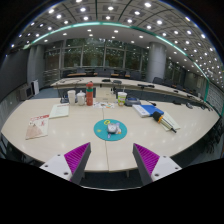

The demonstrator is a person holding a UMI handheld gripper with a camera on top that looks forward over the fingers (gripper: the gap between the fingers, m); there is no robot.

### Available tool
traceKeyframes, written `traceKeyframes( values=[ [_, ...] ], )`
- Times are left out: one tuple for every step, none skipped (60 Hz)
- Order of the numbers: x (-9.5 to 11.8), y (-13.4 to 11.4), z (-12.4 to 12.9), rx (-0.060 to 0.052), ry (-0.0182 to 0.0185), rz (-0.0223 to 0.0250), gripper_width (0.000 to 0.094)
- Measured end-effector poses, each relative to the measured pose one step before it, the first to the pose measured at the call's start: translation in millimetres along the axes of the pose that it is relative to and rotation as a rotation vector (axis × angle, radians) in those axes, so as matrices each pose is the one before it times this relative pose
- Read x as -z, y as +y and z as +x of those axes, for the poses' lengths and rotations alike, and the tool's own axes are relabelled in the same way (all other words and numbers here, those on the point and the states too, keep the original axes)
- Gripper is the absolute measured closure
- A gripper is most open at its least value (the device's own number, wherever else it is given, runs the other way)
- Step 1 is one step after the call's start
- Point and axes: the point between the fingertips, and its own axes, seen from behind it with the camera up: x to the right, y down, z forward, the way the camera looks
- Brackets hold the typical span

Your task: Arrange mouse

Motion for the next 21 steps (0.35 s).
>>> traceKeyframes(
  values=[
    [4.55,1.05,-0.31,0.0012,0.00139,0.00253,0.0079],
    [4.32,0.88,-0.05,0.0017,0.00095,0.00125,0.0078],
    [3.89,0.92,-0.35,0.0021,0.00017,0.00024,0.0078],
    [3.47,1.11,-0.29,0.0015,-0.00094,-0.0001,0.0079],
    [3.21,0.84,-0.87,0.001,-0.00192,-0.00005,0.0079],
    [2.21,1.73,-1.51,0.0003,-0.00136,0.00033,0.008],
    [2.93,0.56,-0.29,0.0007,-0.00094,0.00068,0.0079],
    [2.81,0.53,0.2,0.0003,0.00051,0.00115,0.0077],
    [2.46,0.18,0.32,-0.0008,0.00178,0.00106,0.0078],
    [2.58,0.32,-0.04,-0.0027,0.00165,0.00055,0.0081],
    [2.17,0.08,0.16,-0.0038,0.00034,0.00034,0.0081],
    [1.84,-0.31,-0.19,-0.0048,-0.00011,0.00126,0.008],
    [1.73,-0.65,-0.14,-0.0046,-0.00096,0.00217,0.008],
    [1.49,-0.96,-0.28,-0.0038,-0.00039,0.0031,0.0079],
    [1.61,-1.14,0.1,-0.0016,0.00064,0.00386,0.008],
    [1.55,-1.44,0.2,0.0014,0.00123,0.00495,0.0079],
    [1.08,-1.45,0.42,0.0031,0.00156,0.00477,0.0079],
    [0.9,-1.24,0.24,0.0033,0.00208,0.00447,0.008],
    [-1.92,-0.01,-1.21,0.0028,0.00248,0.00405,0.0081],
    [0.14,-0.3,0.14,0.0026,0.00192,0.00052,0.008],
    [0.21,0.31,0.09,0.0015,0.00021,-0.00155,0.008]
  ],
)
